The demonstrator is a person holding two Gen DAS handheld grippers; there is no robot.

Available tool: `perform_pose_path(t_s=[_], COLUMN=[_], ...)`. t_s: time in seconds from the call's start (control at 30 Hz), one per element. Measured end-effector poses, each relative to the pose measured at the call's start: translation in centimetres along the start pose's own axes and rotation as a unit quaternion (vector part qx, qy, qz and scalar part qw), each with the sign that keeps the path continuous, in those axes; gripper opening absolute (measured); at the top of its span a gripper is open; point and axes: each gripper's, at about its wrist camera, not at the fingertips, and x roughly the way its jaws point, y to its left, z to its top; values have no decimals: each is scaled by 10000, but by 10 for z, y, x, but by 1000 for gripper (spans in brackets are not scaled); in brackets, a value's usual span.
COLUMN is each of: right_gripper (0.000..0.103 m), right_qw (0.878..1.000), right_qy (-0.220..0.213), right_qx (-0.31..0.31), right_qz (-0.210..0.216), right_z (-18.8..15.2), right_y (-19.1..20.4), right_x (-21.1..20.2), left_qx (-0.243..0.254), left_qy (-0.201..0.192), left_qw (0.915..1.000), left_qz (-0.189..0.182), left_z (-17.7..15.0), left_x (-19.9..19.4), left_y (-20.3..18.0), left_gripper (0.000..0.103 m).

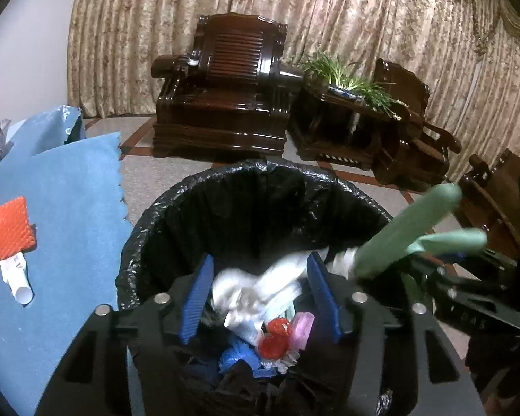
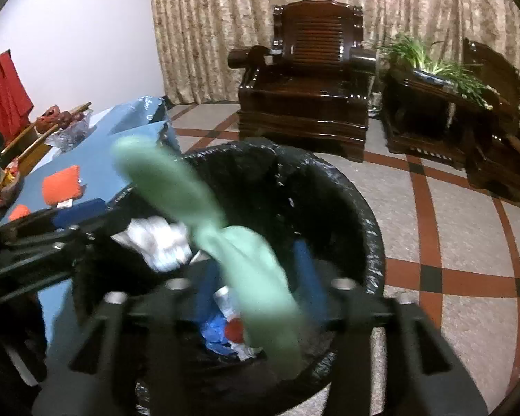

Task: Collect trash
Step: 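Carry the tissue and glove over the bin and open both tools, then bring both tools back over the orange foam mesh sleeves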

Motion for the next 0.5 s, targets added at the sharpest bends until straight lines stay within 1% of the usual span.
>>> perform_pose_path(t_s=[0.03, 0.07, 0.13, 0.17, 0.2, 0.23, 0.3, 0.4, 0.5], right_gripper=[70, 73, 88, 90, 93, 94, 94, 94, 94], right_qw=[10000, 10000, 9999, 9997, 9997, 9997, 9997, 9978, 9979], right_qy=[-17, -47, -128, -202, -217, -199, -227, -646, -632], right_qx=[-15, -18, 8, 13, 2, -25, -23, 78, -71], right_qz=[-30, -57, -88, -114, -136, -153, -119, 80, 133], right_z=[-1, -4, -5, -6, -5, -4, -4, 0, 8], right_y=[0, 1, 2, 4, 4, 6, 10, 16, 27], right_x=[-1, -4, -10, -15, -17, -20, -26, -47, -53], left_qx=[-7, -21, -27, -11, -8, -27, -116, -278, -372], left_qy=[7, 1, -37, -74, -101, -152, -207, -247, -341], left_qw=[10000, 10000, 10000, 9999, 9998, 9996, 9992, 9982, 9965], left_qz=[23, 31, 54, 114, 152, 222, 319, 465, 664], left_z=[-1, -1, -4, -4, -4, -5, -7, -10, -15], left_x=[-2, -4, -12, -18, -21, -28, -40, -55, -73], left_y=[2, 3, 8, 11, 12, 16, 26, 41, 54], left_gripper=[63, 64, 66, 68, 71, 74, 75, 76, 76])
